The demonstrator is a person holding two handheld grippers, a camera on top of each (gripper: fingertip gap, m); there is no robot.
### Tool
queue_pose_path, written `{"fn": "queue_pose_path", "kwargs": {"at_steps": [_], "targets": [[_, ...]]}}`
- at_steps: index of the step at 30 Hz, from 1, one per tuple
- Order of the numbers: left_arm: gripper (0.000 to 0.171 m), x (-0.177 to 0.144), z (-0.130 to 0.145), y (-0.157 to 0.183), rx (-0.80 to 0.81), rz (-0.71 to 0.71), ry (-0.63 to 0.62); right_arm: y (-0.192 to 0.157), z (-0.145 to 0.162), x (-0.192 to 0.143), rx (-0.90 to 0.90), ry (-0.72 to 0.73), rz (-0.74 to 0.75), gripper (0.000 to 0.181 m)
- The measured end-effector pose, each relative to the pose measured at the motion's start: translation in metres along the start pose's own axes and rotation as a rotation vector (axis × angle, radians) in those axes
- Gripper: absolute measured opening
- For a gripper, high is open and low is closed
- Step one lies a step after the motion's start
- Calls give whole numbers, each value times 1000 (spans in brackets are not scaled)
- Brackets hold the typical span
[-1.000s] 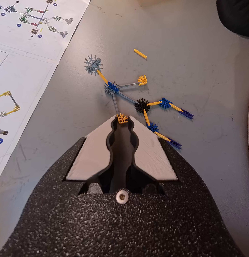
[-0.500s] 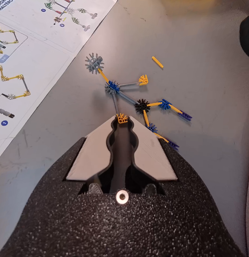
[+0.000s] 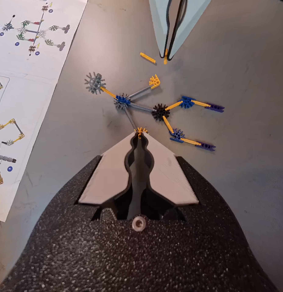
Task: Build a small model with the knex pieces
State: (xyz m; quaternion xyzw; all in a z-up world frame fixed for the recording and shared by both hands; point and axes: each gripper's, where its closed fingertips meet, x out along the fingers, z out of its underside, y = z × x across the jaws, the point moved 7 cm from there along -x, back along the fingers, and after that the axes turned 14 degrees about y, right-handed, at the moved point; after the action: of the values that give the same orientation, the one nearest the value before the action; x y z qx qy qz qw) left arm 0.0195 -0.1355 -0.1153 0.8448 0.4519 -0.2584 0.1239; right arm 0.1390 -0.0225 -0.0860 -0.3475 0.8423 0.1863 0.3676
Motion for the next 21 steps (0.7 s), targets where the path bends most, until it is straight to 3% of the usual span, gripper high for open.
{"fn": "queue_pose_path", "kwargs": {"at_steps": [8, 21], "targets": [[3, -2, 3, -6, 26, -7, 12, 20, -2, 21, -169, -128, -143, 2], [3, -4, 4, -9, 8, -5, 18, 17, -6, 26, -203, -141, -240, 2]]}}
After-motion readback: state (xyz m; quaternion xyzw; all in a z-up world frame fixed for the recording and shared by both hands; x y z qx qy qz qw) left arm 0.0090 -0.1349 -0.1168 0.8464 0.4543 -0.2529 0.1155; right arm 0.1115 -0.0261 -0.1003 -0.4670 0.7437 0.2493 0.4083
